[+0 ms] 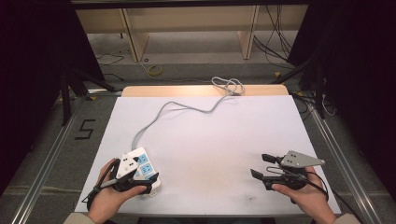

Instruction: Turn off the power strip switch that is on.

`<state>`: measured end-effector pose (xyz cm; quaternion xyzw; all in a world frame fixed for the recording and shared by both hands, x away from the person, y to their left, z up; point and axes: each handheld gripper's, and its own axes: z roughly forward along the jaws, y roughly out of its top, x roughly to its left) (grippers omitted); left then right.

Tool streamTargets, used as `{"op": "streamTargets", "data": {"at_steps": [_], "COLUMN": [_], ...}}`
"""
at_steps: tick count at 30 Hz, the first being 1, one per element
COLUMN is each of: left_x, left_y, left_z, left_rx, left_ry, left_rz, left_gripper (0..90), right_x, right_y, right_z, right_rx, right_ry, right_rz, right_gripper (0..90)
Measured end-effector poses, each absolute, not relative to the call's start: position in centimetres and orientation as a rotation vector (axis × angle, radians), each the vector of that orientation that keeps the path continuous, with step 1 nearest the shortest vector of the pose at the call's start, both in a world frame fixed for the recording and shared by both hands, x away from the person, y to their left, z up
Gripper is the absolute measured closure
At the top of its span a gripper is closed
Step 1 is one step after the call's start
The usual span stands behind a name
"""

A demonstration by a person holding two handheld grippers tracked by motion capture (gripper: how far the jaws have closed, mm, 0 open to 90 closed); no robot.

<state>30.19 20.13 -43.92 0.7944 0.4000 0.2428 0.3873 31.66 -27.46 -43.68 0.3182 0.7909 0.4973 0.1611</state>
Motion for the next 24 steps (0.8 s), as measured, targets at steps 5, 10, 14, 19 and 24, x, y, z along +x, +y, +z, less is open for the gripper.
{"op": "streamTargets", "data": {"at_steps": [5,10,14,19,24], "left_x": [30.1,30.1,30.1,30.2,30.4], "left_y": [20.2,20.2,20.2,20.4,20.4], "left_z": [-43.8,-43.5,-43.1,-42.3,-42.0], "left_rx": [2.021,2.011,2.006,1.992,2.007], "left_ry": [1.027,1.024,1.009,1.041,1.071], "left_rz": [0.618,0.629,0.638,0.656,0.643], "left_gripper": [14.1,15.3,16.8,20.5,22.9], "right_x": [31.6,31.6,31.6,31.7,31.7], "right_y": [-27.4,-27.3,-27.3,-27.3,-27.2], "right_z": [-43.7,-43.6,-43.7,-43.7,-43.7], "right_rx": [0.904,0.904,0.898,0.894,0.893], "right_ry": [2.262,2.264,2.266,2.271,2.272], "right_rz": [1.415,1.414,1.413,1.409,1.408], "right_gripper": [28.1,28.1,28.2,28.2,28.2]}}
